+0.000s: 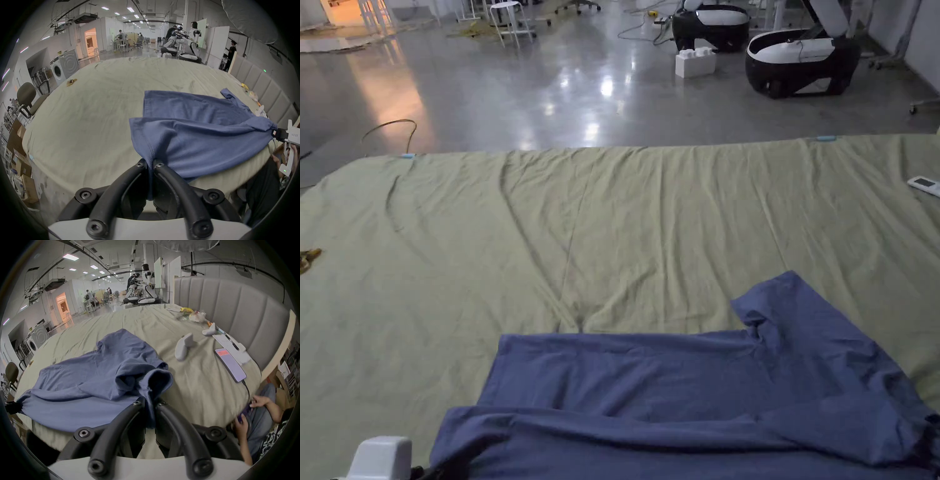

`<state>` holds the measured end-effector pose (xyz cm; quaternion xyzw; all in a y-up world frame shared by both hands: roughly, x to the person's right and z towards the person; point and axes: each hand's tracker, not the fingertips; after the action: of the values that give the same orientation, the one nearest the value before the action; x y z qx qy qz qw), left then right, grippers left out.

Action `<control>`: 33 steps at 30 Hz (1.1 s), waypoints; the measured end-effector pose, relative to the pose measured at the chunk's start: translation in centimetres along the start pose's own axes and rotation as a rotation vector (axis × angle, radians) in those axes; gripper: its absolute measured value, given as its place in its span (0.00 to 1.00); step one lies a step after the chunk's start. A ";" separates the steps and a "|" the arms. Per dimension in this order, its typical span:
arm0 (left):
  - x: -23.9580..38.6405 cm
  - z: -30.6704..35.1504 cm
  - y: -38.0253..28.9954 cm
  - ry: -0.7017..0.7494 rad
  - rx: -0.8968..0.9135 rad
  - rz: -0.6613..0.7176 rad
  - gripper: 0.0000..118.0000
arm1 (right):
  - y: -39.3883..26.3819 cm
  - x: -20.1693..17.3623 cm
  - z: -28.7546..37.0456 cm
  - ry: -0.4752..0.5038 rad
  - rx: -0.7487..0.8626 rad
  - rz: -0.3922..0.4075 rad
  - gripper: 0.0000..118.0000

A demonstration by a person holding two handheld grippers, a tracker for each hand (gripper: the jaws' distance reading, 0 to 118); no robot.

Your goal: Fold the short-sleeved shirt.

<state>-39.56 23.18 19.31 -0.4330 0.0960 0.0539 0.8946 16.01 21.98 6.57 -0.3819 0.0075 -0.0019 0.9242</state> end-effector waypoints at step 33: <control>10.5 22.3 0.9 0.079 0.833 -0.025 0.59 | 4.8 -1.9 19.5 0.464 0.613 -0.048 0.46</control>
<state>-26.65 41.40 29.80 -0.0372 0.1385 -0.0171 0.9895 14.40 39.14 17.06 -0.0772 0.2069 -0.1120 0.9689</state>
